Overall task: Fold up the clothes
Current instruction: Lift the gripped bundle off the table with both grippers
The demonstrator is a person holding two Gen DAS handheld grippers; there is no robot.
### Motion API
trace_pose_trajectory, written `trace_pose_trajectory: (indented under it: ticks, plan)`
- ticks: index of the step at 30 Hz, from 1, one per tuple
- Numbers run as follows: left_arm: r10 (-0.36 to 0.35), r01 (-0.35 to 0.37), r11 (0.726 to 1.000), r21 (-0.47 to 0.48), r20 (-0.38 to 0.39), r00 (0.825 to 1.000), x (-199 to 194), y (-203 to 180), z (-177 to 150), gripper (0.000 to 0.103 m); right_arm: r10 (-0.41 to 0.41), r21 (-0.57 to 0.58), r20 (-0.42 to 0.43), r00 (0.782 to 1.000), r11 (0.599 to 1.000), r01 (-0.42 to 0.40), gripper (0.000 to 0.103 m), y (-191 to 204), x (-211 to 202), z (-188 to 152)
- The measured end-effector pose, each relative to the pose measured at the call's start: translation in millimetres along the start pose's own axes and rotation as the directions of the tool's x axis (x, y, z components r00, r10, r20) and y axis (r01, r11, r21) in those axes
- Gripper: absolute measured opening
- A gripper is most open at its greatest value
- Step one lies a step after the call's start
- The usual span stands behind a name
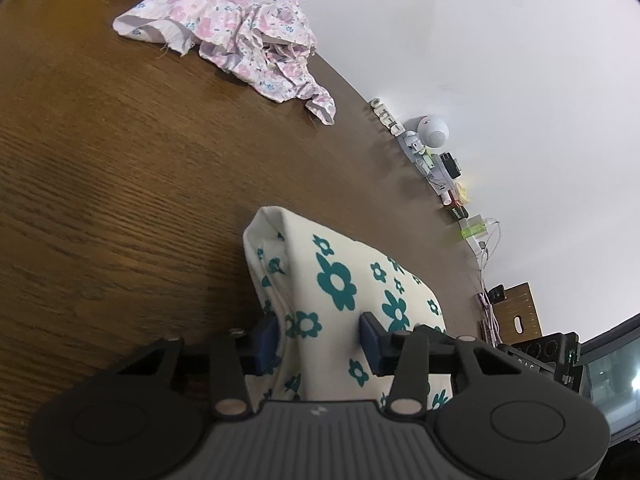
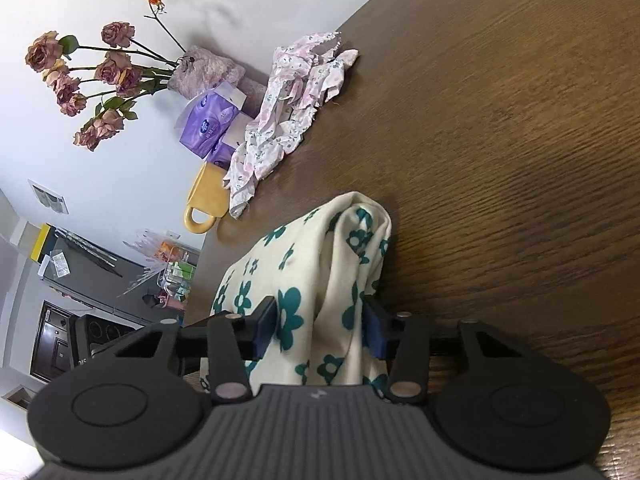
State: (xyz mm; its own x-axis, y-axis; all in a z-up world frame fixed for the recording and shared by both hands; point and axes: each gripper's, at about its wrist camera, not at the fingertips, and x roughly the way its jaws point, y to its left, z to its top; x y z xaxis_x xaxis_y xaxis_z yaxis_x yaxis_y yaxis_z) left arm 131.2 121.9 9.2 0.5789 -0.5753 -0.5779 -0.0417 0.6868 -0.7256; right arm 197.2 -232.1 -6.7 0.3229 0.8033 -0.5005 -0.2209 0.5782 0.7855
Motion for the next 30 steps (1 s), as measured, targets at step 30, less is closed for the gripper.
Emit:
trace_pose_trajectory:
  ticks: [30]
  plan:
    - [-0.063,0.060,0.996,0.068,0.045,0.997,3.6,-46.4,14.0,0.036,-0.006,-0.076,0.085,0.996,0.997,0.012,0.035,15.9,-35.8,14.5]
